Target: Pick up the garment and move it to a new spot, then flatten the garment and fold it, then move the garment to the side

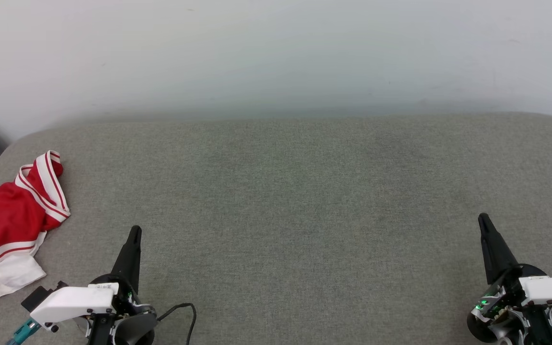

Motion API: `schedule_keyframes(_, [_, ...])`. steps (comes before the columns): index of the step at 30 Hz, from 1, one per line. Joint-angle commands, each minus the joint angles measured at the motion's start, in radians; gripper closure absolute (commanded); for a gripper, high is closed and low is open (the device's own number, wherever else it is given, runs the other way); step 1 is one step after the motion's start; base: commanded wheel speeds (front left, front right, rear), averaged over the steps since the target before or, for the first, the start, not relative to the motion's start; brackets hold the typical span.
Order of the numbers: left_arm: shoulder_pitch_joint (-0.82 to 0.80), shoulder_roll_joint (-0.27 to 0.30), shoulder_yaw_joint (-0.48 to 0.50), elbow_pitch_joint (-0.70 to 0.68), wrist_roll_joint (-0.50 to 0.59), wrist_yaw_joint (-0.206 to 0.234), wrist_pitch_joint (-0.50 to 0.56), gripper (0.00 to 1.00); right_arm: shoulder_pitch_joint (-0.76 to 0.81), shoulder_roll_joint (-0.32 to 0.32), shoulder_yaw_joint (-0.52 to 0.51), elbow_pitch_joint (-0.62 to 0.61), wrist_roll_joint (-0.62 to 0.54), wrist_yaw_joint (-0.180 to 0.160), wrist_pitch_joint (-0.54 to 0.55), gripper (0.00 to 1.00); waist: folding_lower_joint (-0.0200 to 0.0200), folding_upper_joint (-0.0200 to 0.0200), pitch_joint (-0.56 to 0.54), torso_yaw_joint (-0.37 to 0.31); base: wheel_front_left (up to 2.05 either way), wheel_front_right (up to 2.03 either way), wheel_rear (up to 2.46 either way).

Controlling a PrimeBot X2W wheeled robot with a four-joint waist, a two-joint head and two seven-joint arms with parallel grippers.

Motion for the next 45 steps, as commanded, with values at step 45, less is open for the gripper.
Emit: schedule_keyframes(45, [-0.006, -0.002, 0.002, 0.0, -0.002, -0.003, 0.002, 1.0, -0.011, 0.004, 0.001, 0.001, 0.003, 0.0, 0.0, 1.0, 0.0, 0.0, 0.0, 0.0, 0.0, 0.0, 0.0])
